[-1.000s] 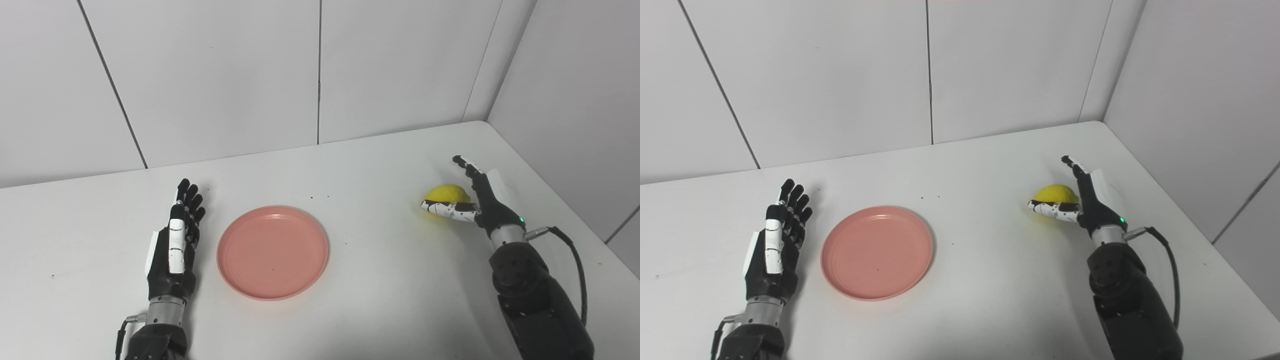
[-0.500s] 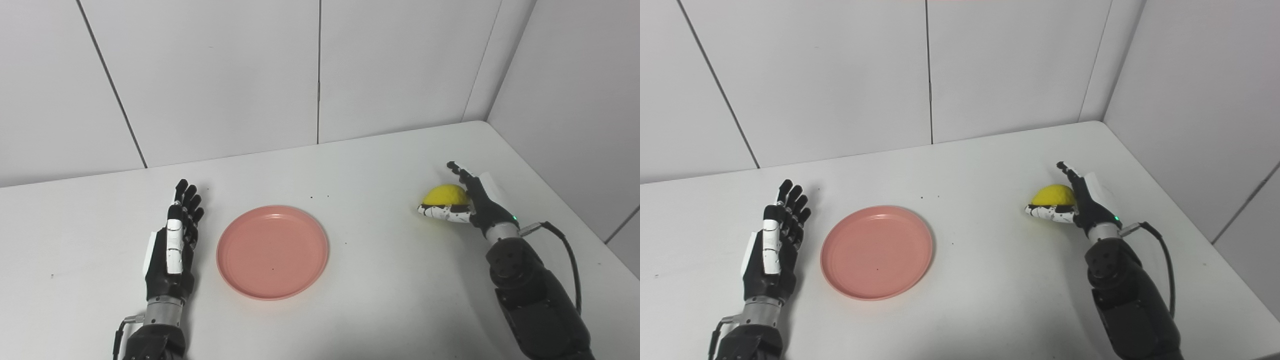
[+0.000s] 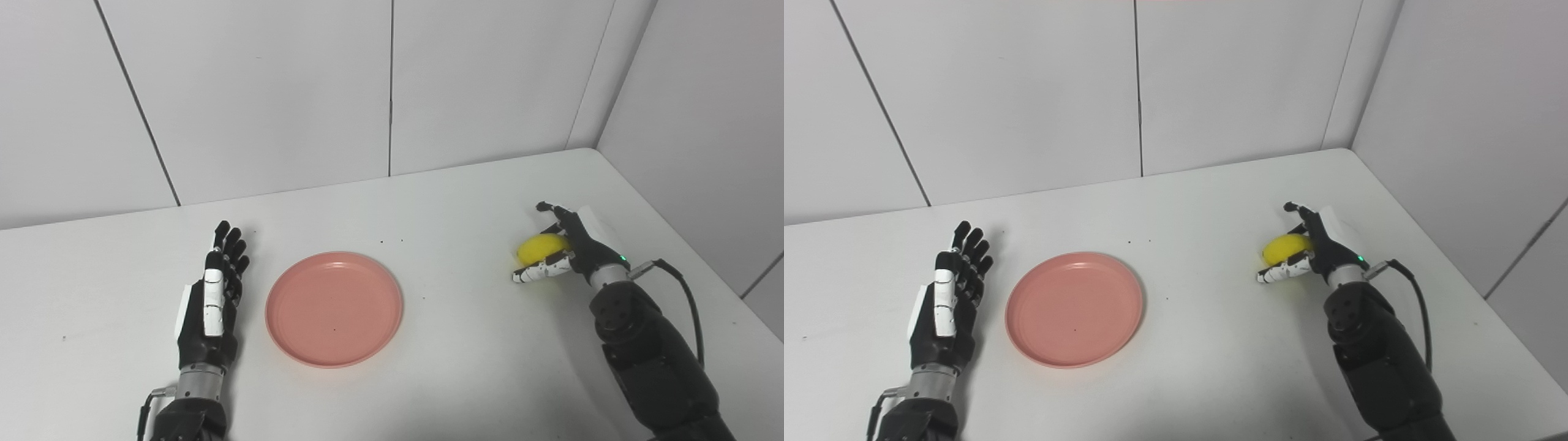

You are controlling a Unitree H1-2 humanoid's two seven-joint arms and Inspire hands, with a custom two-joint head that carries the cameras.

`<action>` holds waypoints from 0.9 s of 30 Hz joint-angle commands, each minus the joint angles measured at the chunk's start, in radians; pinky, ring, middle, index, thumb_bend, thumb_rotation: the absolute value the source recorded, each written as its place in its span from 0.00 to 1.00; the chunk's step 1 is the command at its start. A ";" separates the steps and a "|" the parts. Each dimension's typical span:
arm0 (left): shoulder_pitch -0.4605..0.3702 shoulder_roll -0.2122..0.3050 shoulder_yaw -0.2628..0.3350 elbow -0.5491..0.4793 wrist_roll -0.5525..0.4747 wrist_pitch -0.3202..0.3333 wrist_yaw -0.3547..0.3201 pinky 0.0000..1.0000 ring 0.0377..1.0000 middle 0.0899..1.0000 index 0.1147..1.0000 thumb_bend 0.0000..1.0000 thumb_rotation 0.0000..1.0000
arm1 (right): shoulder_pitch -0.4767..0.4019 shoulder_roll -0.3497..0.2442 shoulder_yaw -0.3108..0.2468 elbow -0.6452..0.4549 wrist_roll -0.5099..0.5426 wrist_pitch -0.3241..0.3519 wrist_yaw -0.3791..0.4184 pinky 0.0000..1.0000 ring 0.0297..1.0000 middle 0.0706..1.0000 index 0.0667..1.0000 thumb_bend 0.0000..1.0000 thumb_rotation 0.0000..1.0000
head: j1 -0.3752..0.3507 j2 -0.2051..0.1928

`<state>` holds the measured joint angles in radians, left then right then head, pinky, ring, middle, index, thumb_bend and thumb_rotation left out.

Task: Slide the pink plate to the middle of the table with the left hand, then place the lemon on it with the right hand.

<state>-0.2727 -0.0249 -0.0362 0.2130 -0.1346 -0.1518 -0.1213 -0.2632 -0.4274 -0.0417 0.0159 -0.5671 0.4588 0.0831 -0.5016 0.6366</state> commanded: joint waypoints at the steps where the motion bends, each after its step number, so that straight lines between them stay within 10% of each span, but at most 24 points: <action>1: -0.003 -0.007 0.003 -0.017 0.001 -0.008 0.003 1.00 0.99 0.98 0.98 0.67 1.00 | -0.024 -0.021 0.004 0.007 -0.026 0.010 -0.003 0.36 0.45 0.47 0.74 0.64 0.00 | 0.002 0.000; 12: 0.000 -0.017 0.000 -0.027 0.008 -0.007 0.013 1.00 0.99 0.98 0.97 0.64 1.00 | -0.038 -0.009 0.012 0.041 -0.054 -0.008 -0.083 0.46 0.51 0.45 0.57 0.57 0.00 | 0.006 0.002; 27: 0.003 -0.028 -0.011 -0.026 0.019 -0.013 0.020 1.00 0.99 0.98 0.97 0.60 1.00 | -0.029 0.066 -0.074 0.124 0.076 -0.377 -0.435 0.42 0.41 0.42 0.49 0.52 0.00 | 0.047 0.009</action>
<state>-0.2643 -0.0395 -0.0393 0.2002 -0.1288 -0.1476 -0.1020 -0.2751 -0.3493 -0.0993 0.1726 -0.5034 0.1597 -0.3105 -0.4557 0.6458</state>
